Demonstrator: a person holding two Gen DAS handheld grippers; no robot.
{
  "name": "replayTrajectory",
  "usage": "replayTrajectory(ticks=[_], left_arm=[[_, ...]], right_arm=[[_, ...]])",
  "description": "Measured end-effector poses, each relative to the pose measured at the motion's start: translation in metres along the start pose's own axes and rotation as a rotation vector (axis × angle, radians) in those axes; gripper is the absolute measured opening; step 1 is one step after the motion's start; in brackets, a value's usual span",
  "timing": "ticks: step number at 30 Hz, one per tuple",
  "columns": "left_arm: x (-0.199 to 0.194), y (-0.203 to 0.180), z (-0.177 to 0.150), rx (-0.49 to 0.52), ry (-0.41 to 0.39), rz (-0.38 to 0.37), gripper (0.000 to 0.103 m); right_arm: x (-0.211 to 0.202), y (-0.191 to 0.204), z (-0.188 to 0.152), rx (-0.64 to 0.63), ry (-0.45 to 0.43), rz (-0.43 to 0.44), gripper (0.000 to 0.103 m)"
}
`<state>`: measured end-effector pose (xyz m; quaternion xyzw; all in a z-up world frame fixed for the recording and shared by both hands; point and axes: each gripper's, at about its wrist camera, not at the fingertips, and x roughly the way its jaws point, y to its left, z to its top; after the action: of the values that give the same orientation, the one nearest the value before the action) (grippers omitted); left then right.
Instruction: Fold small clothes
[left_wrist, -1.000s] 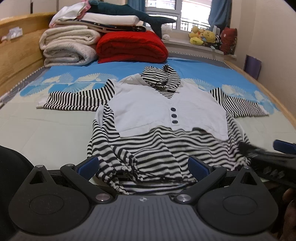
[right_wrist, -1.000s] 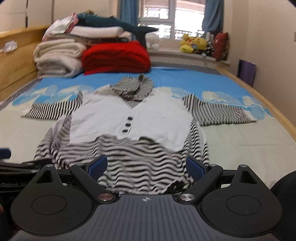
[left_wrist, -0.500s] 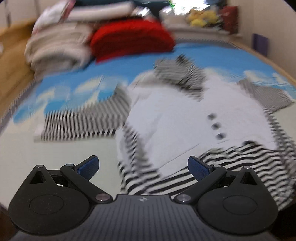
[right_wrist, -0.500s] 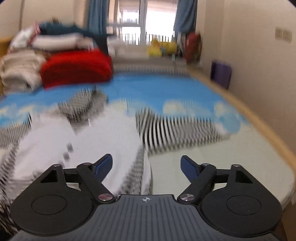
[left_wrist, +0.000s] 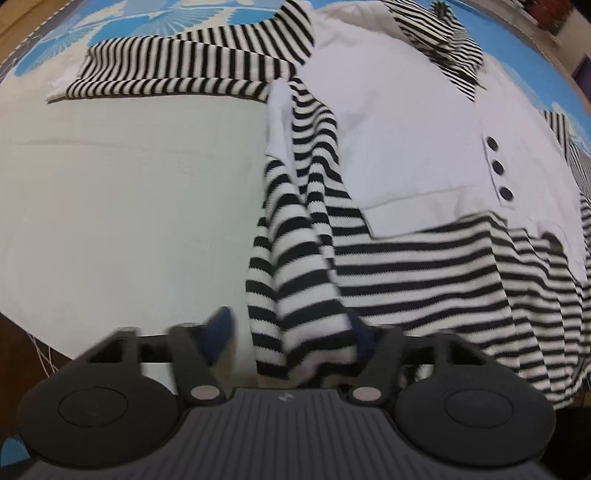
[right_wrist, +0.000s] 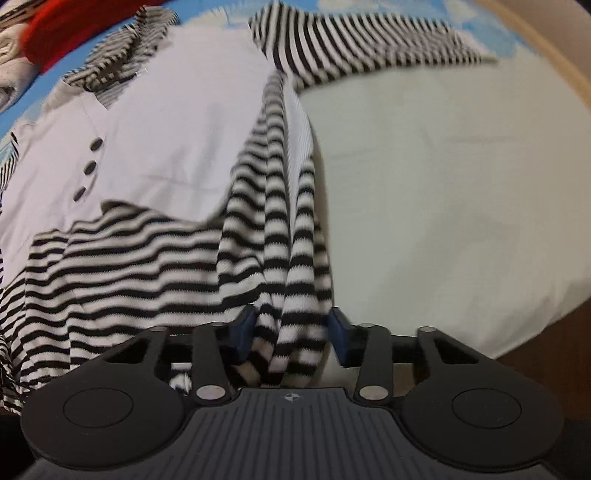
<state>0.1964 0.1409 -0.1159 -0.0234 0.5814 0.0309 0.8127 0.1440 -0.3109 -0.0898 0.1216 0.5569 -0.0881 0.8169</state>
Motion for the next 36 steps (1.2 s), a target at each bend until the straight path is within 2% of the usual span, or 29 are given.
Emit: replayTrajectory(ticks=[1, 2, 5, 6, 10, 12, 14, 15, 17, 19, 20, 22, 23, 25, 26, 27, 29, 32, 36], left_arm=[[0.001, 0.000, 0.000, 0.006, 0.002, -0.025, 0.034], [-0.001, 0.001, -0.002, 0.015, -0.004, -0.034, 0.022], [-0.005, 0.001, -0.005, 0.029, -0.022, -0.017, 0.014], [-0.006, 0.000, -0.006, 0.034, -0.020, -0.007, 0.014], [-0.006, -0.004, -0.012, 0.061, -0.002, 0.041, 0.014], [-0.005, -0.007, -0.012, 0.075, 0.011, 0.046, 0.014], [-0.008, -0.009, -0.010, 0.079, -0.001, 0.046, 0.024], [-0.013, -0.010, -0.008, 0.073, -0.031, 0.042, 0.027], [-0.028, -0.010, -0.005, 0.067, -0.123, 0.040, 0.041], [-0.042, -0.012, -0.002, 0.079, -0.209, 0.013, 0.043], [-0.044, -0.014, -0.002, 0.083, -0.224, -0.010, 0.043], [-0.040, -0.018, -0.001, 0.101, -0.199, -0.046, 0.043], [-0.031, -0.021, -0.002, 0.121, -0.152, -0.045, 0.044], [-0.008, -0.030, -0.005, 0.171, -0.016, 0.004, 0.046], [0.001, -0.033, -0.006, 0.184, 0.027, 0.037, 0.046], [0.003, -0.033, -0.004, 0.188, 0.025, 0.051, 0.047], [-0.007, -0.033, 0.003, 0.171, -0.028, 0.030, 0.048], [-0.026, -0.025, 0.015, 0.109, -0.135, -0.017, 0.054], [-0.044, -0.026, 0.017, 0.081, -0.285, 0.011, 0.054]], right_arm=[[0.001, -0.001, -0.001, 0.008, 0.002, 0.007, 0.036], [0.000, -0.001, -0.001, 0.008, -0.001, 0.011, 0.033], [-0.004, -0.005, -0.004, 0.018, -0.020, 0.026, 0.015], [-0.006, -0.007, -0.006, 0.026, -0.024, 0.036, 0.009], [-0.014, -0.012, -0.009, 0.020, -0.035, 0.074, 0.006], [-0.016, -0.012, -0.012, 0.000, -0.034, 0.060, 0.006], [-0.014, -0.009, -0.012, -0.020, -0.033, 0.037, 0.009], [-0.014, -0.007, -0.011, -0.034, -0.039, 0.018, 0.015], [-0.021, -0.001, -0.007, -0.057, -0.072, -0.017, 0.026], [-0.033, 0.005, -0.006, -0.079, -0.158, -0.037, 0.030], [-0.040, 0.007, -0.005, -0.091, -0.199, -0.030, 0.032], [-0.046, 0.011, -0.004, -0.115, -0.243, 0.008, 0.035], [-0.043, 0.013, -0.003, -0.126, -0.226, 0.018, 0.038], [-0.023, 0.016, -0.003, -0.151, -0.107, -0.018, 0.041], [-0.009, 0.016, -0.004, -0.160, -0.030, -0.048, 0.041], [0.000, 0.016, -0.006, -0.165, 0.010, -0.079, 0.044], [-0.003, 0.019, -0.004, -0.177, -0.031, -0.093, 0.045], [-0.024, 0.022, 0.002, -0.181, -0.174, -0.098, 0.045], [-0.048, 0.018, 0.003, -0.098, -0.350, -0.034, 0.048]])
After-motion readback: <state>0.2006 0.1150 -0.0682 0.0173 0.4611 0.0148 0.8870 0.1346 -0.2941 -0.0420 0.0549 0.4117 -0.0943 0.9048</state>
